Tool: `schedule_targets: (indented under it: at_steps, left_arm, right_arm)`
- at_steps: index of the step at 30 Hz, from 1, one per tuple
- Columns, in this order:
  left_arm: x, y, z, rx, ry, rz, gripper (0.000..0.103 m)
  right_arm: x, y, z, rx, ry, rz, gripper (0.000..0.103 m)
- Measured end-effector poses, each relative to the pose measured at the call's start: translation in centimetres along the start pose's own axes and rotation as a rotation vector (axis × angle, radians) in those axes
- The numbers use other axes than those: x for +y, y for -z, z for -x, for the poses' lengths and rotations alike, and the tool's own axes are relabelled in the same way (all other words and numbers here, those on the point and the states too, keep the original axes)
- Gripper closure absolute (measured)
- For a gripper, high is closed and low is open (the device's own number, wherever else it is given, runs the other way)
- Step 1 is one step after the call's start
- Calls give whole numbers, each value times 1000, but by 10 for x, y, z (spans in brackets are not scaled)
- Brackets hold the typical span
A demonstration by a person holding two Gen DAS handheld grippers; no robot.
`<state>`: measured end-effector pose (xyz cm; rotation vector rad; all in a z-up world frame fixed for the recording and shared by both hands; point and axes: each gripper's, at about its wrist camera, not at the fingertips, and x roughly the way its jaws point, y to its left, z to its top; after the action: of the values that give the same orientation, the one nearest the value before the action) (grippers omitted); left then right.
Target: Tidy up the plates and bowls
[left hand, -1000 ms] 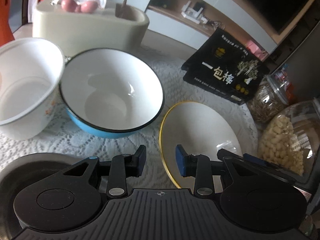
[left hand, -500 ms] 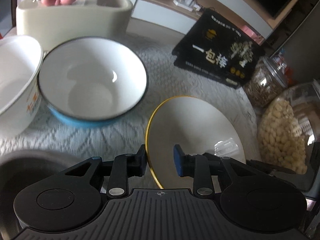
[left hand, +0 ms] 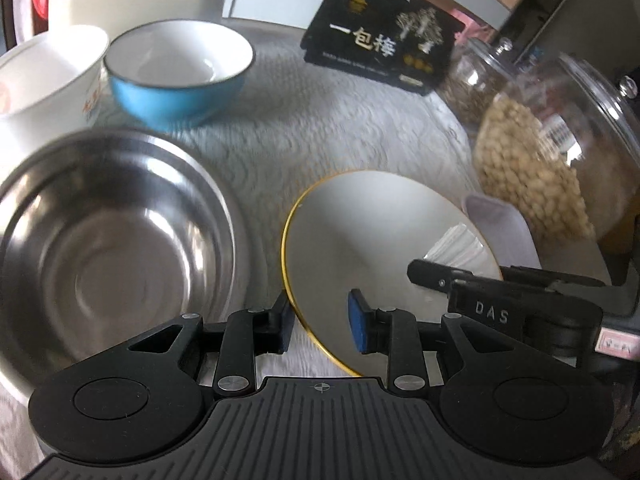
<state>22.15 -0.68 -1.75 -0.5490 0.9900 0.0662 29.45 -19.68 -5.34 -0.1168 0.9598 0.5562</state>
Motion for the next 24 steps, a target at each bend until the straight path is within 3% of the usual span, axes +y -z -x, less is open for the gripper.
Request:
schedule_targets:
  at_steps: [11,24]
  left_arm:
    - [6,19,18,-6,34,12,72]
    - [14,10,37,-42,68,34,73]
  right_arm:
    - [14,13,-6,32,55,4,69]
    - [12,9,-4,17,60,12,70]
